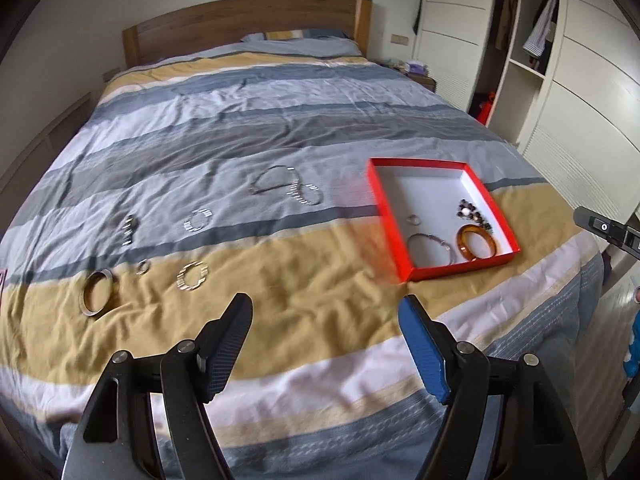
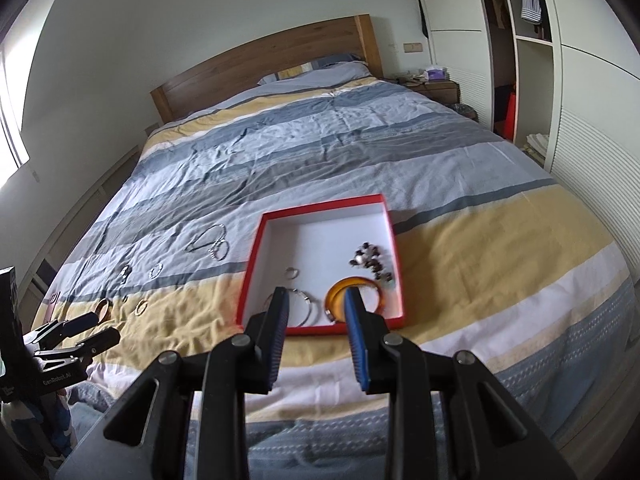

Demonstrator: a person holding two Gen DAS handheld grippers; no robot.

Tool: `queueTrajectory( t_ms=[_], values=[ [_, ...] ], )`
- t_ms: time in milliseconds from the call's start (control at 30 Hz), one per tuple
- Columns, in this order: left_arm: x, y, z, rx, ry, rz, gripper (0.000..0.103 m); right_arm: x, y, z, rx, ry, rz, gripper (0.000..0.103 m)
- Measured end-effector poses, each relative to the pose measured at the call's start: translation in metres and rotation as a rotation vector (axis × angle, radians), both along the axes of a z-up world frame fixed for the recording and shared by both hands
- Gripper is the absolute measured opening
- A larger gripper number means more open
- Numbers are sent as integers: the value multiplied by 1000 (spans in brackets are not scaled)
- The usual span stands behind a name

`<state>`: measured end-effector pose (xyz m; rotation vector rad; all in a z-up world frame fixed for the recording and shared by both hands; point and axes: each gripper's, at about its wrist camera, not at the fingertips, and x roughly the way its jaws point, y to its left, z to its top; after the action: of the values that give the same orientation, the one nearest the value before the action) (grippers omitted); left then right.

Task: Organize jewelry
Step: 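Pull both open tools back from the box toward the bed edge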

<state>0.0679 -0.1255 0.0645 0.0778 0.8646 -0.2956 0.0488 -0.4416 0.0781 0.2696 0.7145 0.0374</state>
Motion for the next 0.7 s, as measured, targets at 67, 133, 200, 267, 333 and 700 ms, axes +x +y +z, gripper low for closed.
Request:
queueTrajectory(
  t_ms=[67, 133, 200, 267, 333, 700],
  values=[
    [-6, 15, -1, -6, 0, 22, 74, -4, 8, 1, -5, 0, 7, 27],
    [-12, 31, -3, -8, -2, 51, 74, -8, 15, 1, -7, 2, 13, 27],
    [-18, 46, -5, -10, -3, 79, 74, -11, 20, 1, -8, 4, 17, 27],
    [-25, 59, -5, -12, -8, 103, 74, -14, 24, 1, -8, 6, 23, 27],
    [-33, 75, -7, -19, -14, 134, 74, -18, 29, 3, -11, 4, 31, 27],
    [-67, 158, -8, -78, -44, 322, 74, -36, 60, 16, -24, -30, 100, 27]
  ],
)
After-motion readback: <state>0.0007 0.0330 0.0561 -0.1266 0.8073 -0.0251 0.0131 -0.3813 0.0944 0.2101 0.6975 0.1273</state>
